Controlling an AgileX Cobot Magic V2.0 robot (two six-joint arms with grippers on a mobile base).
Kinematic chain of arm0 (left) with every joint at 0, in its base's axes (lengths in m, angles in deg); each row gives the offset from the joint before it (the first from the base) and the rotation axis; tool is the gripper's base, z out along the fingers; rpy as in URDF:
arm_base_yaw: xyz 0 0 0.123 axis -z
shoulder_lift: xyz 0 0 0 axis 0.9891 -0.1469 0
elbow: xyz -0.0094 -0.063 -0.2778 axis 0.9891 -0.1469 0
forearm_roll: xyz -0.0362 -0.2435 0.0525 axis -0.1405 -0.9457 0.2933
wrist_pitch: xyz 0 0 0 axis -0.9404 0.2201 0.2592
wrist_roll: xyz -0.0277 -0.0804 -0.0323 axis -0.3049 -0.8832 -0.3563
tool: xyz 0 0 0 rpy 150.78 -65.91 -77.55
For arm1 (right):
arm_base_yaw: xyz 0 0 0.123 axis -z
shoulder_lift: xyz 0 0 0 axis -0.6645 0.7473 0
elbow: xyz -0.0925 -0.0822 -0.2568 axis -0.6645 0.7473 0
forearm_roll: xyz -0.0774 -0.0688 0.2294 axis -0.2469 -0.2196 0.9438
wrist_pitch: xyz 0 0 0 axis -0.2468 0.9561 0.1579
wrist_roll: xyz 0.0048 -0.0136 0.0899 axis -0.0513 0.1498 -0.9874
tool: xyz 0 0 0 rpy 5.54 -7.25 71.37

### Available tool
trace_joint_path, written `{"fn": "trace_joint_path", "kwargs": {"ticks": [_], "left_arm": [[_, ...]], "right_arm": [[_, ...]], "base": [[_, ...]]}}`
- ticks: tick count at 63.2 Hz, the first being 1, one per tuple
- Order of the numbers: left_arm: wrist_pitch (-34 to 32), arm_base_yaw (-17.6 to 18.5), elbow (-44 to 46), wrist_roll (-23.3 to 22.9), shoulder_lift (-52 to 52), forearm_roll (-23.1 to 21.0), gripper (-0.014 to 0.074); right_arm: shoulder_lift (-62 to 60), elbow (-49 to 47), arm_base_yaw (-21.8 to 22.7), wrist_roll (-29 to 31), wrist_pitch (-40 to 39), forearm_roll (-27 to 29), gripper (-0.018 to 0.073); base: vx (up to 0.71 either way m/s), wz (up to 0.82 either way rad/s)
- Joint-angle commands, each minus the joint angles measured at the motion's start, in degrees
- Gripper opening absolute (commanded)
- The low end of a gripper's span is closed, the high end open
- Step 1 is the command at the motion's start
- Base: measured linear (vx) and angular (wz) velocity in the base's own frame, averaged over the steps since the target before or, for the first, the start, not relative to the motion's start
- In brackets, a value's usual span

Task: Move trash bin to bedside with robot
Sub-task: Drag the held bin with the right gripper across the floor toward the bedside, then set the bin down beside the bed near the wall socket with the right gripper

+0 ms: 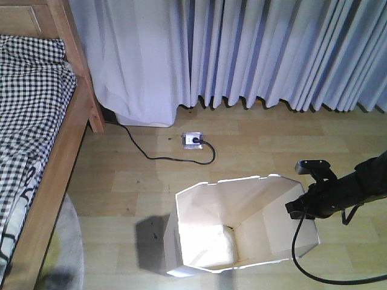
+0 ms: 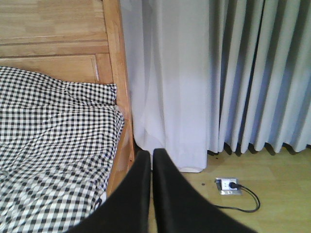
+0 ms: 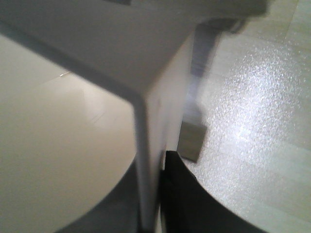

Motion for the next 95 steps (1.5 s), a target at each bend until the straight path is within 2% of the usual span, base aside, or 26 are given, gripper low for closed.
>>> {"fn": "trace_joint_path", "kwargs": {"ticks": [1, 95], "left_arm": [[-4.1, 0.0, -1.1, 0.0, 0.8, -0.2, -0.0006], [-4.1, 0.0, -1.1, 0.0, 0.8, -0.2, -0.0006]], "right_arm": [[-4.2, -0.6, 0.3, -0.4, 11.2, 2.5, -0.0004], [-4.2, -0.6, 0.3, -0.4, 11.2, 2.5, -0.0004]], "base": [[0.2, 0.05], [0.19, 0.0]]}}
